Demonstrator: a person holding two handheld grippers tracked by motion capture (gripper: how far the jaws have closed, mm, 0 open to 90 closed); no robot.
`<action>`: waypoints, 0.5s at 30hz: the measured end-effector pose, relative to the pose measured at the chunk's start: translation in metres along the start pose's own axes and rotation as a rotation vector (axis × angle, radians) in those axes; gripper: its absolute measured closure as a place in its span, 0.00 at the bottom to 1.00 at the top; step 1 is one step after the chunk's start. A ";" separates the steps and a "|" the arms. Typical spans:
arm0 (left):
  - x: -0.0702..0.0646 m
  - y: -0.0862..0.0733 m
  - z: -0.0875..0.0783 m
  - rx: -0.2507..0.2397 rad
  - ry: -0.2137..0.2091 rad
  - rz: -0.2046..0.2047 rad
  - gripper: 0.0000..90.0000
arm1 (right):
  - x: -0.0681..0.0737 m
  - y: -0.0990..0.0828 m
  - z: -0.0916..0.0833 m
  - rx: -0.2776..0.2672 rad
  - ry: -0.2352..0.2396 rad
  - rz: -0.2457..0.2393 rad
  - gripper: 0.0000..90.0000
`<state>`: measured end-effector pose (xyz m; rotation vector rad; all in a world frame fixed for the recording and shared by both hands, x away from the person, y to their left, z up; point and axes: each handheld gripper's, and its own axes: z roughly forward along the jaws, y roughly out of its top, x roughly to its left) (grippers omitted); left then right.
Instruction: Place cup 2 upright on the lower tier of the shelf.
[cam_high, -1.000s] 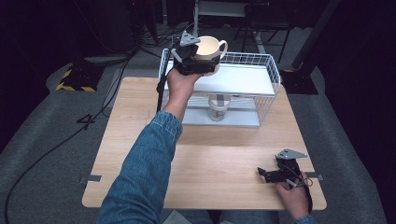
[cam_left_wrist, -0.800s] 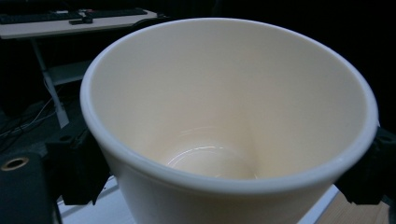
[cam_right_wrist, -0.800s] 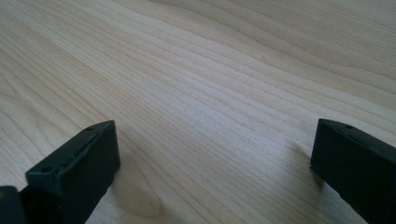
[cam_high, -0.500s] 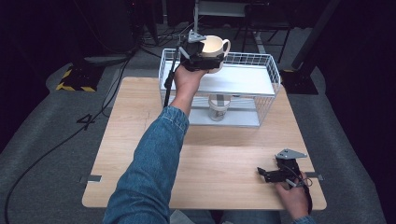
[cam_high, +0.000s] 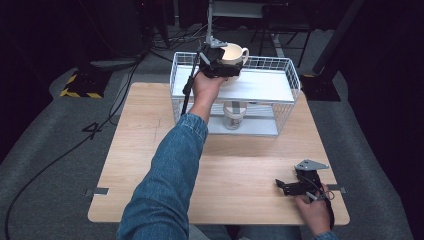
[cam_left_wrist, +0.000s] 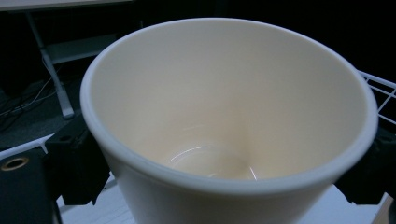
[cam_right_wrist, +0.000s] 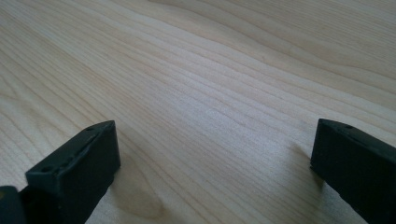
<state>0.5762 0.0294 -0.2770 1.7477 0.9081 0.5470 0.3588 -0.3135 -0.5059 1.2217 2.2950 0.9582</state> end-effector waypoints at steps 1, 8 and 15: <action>0.000 0.000 0.001 0.004 0.000 0.002 0.10 | 0.000 0.000 0.000 0.000 0.000 0.000 0.02; 0.000 -0.005 0.006 0.022 0.003 0.004 0.10 | 0.000 0.000 0.000 0.001 0.000 -0.002 0.02; -0.001 -0.008 0.009 0.035 0.004 0.001 0.10 | 0.000 0.000 0.000 0.001 0.000 -0.002 0.02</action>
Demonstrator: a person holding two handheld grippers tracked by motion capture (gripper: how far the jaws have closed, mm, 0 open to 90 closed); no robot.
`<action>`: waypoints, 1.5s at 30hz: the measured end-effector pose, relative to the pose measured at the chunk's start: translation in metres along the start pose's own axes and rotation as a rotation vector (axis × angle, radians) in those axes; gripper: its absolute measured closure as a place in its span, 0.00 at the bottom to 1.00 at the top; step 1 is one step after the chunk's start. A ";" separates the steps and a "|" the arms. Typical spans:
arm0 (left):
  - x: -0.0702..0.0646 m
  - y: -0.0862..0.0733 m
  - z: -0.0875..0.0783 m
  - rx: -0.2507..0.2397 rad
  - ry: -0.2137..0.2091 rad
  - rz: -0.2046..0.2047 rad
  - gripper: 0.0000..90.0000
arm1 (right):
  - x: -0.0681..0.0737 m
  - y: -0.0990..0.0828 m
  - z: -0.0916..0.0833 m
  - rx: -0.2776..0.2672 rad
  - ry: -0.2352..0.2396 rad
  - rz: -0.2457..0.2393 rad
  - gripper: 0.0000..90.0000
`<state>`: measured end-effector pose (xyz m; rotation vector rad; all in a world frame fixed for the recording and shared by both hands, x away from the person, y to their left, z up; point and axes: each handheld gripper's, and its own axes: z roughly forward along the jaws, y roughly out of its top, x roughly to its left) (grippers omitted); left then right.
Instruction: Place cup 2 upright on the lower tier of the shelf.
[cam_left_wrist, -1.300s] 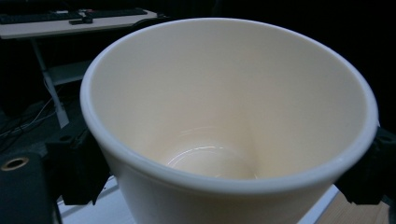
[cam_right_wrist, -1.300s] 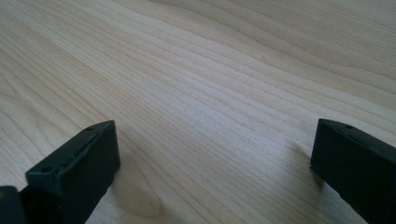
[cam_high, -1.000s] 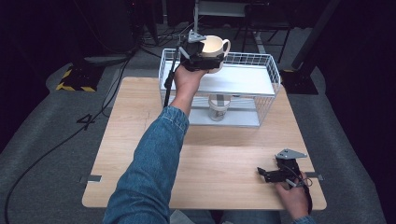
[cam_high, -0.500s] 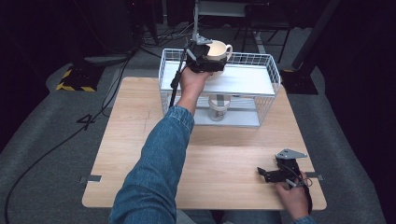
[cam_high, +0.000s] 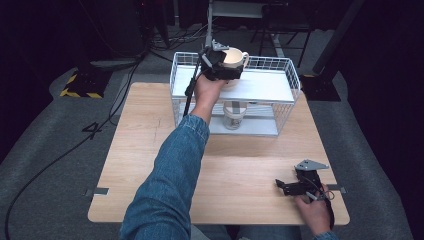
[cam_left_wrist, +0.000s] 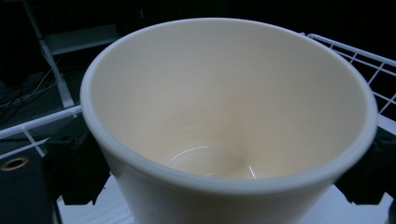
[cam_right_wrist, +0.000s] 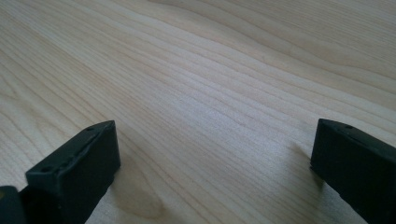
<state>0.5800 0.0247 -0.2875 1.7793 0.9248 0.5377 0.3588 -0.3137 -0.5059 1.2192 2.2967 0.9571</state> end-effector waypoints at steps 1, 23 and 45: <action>0.000 0.000 0.000 0.000 0.000 0.000 0.10 | 0.000 0.000 0.000 0.000 0.000 0.000 0.02; -0.003 -0.010 0.006 0.012 0.008 0.020 0.10 | 0.000 0.000 0.000 -0.001 -0.001 0.002 0.02; -0.004 -0.002 -0.007 -0.043 -0.003 0.005 0.00 | 0.000 0.000 0.000 -0.001 0.000 0.002 0.02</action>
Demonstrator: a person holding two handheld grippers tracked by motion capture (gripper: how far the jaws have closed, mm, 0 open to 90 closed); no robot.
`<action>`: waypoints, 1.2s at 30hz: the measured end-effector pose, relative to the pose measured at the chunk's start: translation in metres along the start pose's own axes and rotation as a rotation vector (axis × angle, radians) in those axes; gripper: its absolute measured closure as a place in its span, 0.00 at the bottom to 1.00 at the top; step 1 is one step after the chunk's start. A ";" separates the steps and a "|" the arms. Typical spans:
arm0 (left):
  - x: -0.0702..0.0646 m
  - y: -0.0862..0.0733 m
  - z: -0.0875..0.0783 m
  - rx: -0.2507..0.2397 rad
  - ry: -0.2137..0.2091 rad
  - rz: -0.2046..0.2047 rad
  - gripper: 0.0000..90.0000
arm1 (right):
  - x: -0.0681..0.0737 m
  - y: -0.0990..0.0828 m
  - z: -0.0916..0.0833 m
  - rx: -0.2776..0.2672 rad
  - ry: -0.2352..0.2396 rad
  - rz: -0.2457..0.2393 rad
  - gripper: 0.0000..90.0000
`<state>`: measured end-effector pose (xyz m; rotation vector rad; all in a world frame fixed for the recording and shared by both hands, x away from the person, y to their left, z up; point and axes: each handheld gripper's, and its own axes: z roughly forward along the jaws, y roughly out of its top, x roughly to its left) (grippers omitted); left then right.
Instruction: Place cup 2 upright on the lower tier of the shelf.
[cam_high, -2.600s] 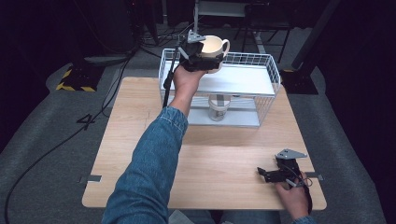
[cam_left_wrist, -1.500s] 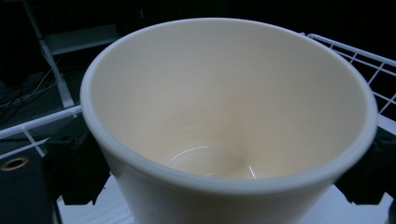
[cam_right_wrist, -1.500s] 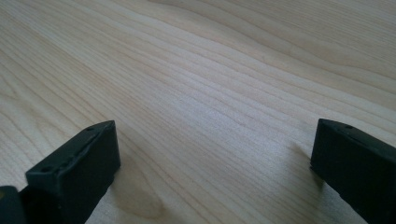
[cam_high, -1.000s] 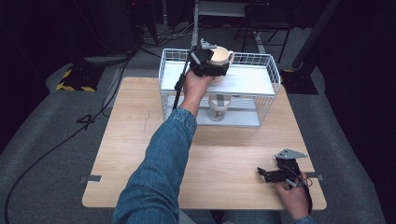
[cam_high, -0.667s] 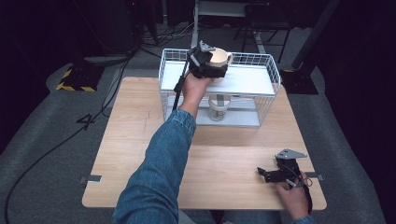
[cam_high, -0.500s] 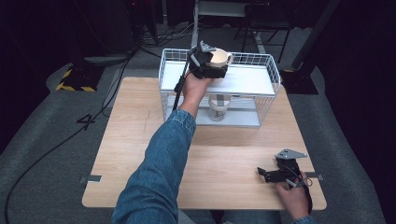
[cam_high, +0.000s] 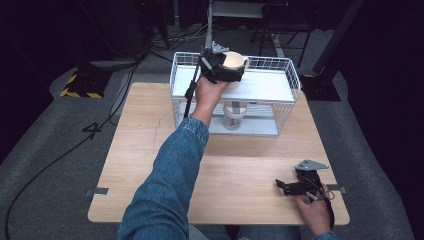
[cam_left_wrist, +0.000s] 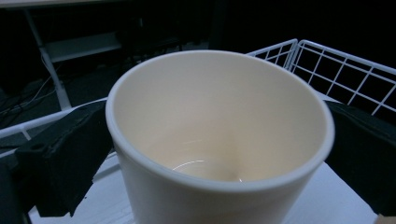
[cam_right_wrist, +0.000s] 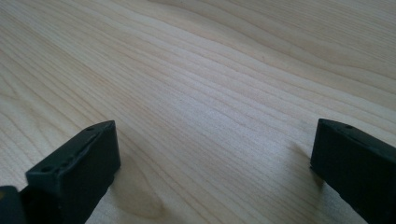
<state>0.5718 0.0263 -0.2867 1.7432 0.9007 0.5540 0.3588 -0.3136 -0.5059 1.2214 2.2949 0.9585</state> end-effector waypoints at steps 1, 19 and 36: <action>0.000 0.001 -0.003 -0.006 0.000 0.003 0.00 | 0.000 0.000 0.000 0.000 0.000 0.000 0.02; -0.014 0.011 -0.061 -0.071 -0.047 0.058 0.00 | 0.000 -0.001 -0.001 -0.002 -0.001 -0.005 0.02; -0.018 -0.016 -0.146 -0.089 -0.058 0.066 0.00 | 0.000 0.000 0.000 0.002 0.003 -0.010 0.02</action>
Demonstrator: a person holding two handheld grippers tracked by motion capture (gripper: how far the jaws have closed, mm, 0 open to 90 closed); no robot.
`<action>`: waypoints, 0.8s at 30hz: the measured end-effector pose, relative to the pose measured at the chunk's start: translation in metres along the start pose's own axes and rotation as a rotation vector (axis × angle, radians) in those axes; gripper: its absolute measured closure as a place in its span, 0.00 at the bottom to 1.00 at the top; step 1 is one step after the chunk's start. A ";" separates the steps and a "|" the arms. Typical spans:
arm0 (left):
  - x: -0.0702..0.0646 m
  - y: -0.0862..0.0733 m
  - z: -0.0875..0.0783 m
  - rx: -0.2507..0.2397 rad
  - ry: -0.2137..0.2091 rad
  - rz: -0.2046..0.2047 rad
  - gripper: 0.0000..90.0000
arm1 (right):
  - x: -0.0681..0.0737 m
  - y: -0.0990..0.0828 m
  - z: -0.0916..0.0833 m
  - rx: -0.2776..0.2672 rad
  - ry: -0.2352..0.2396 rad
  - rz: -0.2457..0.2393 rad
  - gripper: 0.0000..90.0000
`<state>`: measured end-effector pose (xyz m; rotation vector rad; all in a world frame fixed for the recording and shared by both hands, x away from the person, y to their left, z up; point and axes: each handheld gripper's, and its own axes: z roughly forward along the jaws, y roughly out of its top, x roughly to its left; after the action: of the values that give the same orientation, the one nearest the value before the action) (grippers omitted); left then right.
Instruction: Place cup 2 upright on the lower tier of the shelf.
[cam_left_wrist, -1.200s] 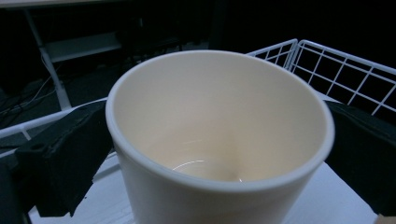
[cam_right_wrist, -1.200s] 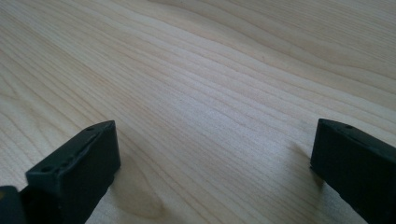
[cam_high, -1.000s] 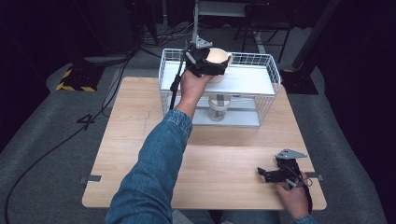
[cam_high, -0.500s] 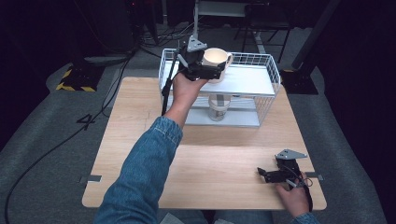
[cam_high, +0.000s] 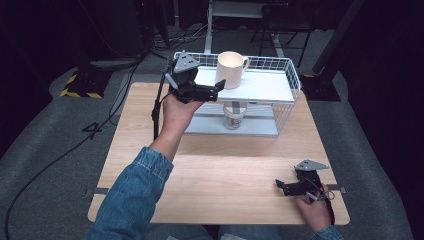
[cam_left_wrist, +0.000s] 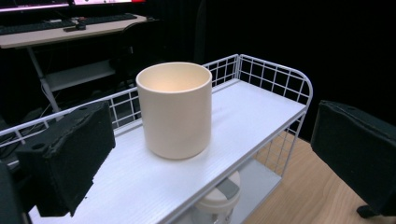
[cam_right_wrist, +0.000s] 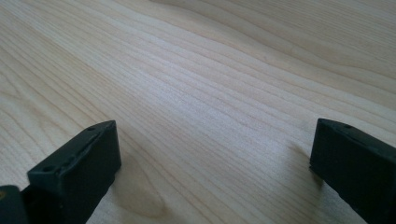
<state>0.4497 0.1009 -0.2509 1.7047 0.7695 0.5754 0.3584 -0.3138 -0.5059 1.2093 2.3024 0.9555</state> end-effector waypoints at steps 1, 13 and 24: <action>0.000 0.000 0.000 0.000 0.000 0.000 0.00 | 0.000 0.000 0.000 0.000 0.000 0.000 0.02; 0.007 -0.028 -0.058 0.013 0.001 0.000 0.01 | 0.000 0.000 0.000 -0.001 0.000 0.003 0.02; 0.016 -0.068 -0.096 0.073 0.014 0.008 0.01 | -0.001 0.000 0.000 -0.003 0.011 0.000 0.03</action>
<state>0.3781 0.1860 -0.2923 1.7733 0.8027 0.5705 0.3591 -0.3146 -0.5058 1.2058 2.3087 0.9680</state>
